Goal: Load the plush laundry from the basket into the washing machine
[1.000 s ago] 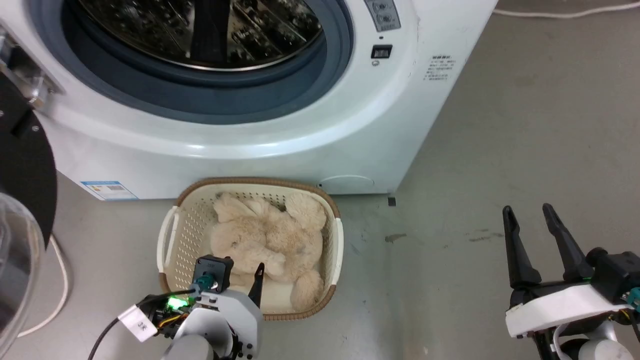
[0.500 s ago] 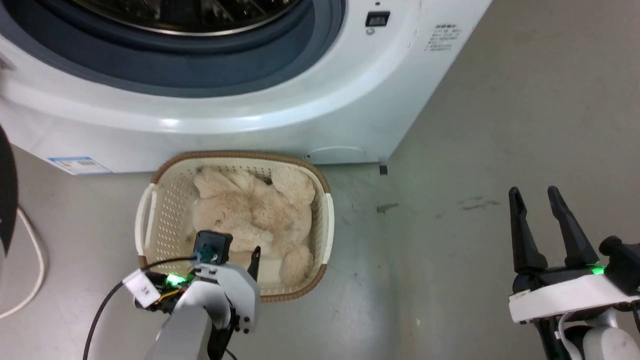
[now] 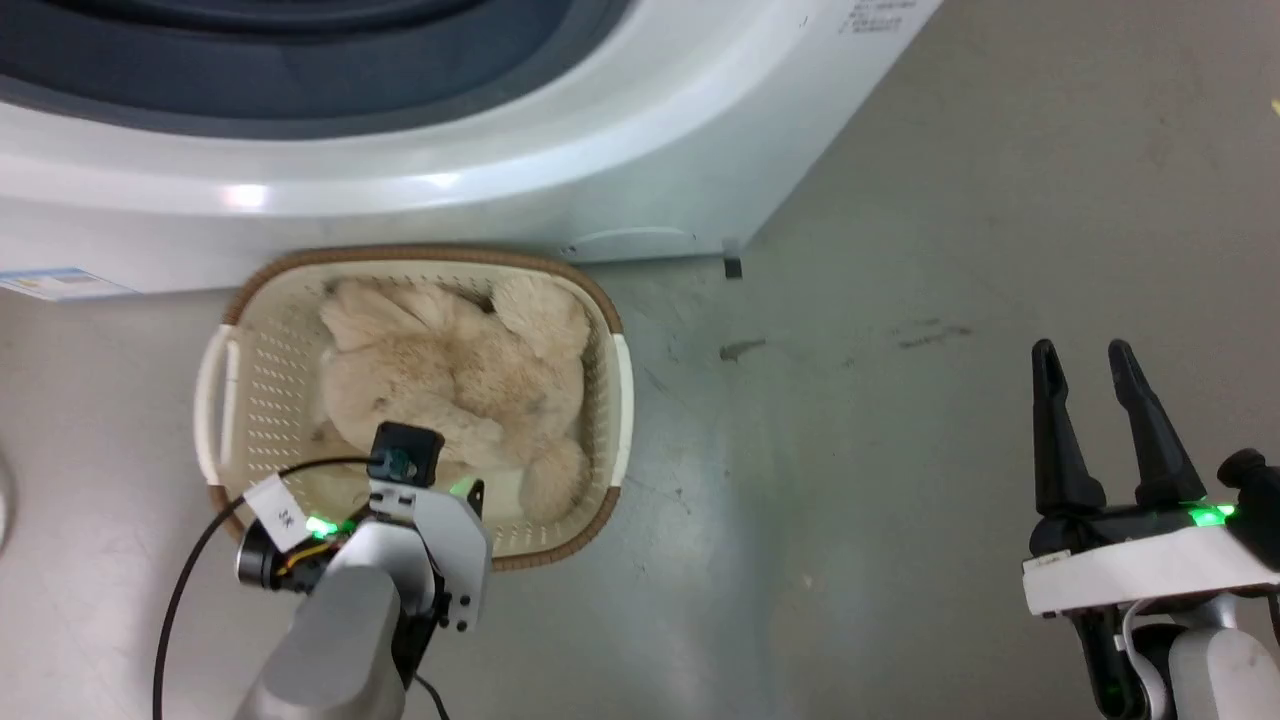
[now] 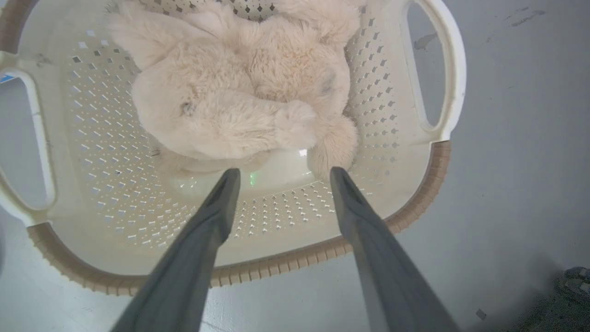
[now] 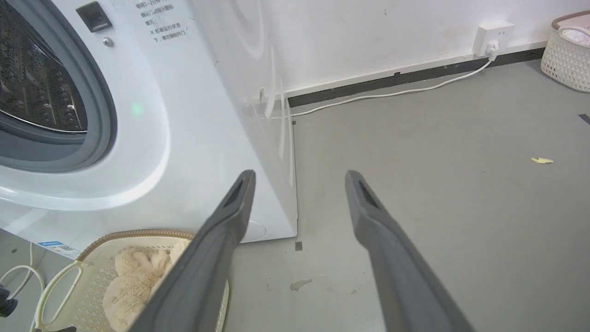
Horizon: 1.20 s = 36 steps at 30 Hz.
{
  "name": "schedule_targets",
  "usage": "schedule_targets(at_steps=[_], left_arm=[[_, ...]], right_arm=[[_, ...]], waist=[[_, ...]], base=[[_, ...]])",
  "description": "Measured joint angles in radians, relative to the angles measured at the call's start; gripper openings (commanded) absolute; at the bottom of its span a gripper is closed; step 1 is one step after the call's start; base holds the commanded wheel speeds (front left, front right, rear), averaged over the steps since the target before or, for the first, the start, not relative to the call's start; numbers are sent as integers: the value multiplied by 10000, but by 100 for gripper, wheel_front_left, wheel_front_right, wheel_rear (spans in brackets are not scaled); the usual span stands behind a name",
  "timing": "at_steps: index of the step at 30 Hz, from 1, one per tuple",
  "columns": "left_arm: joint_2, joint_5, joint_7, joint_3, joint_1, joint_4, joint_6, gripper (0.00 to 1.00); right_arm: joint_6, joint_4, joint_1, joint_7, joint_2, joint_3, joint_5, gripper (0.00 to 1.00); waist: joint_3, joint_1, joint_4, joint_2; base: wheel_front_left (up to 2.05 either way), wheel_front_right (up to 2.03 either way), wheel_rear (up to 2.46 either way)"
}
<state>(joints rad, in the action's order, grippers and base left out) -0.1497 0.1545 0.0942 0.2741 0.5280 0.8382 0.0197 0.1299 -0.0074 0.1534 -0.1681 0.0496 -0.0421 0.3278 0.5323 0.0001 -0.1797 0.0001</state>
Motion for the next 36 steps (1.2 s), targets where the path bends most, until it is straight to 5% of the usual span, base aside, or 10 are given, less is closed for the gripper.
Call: schedule_targets(at_steps=[14,22,36], left_arm=[[-52,1129,-410,-228,1638,1275,-280,100],[-443,663,-669,731,3034,2213,-734,100],[-832,293,253,2098,5277,3616,-15,100]], right_arm=[[0,-90,366,-286,0,188,629,100],[0,-100,611,-481,0,324,1066,100],[0,-38,1127,-732,0,696,1833,100]], waist=[[1249,0,-381,0],[2066,0,-626,0],[3468,0,-1141,0]], base=[[0,0,0],[0,0,0],[0,0,0]])
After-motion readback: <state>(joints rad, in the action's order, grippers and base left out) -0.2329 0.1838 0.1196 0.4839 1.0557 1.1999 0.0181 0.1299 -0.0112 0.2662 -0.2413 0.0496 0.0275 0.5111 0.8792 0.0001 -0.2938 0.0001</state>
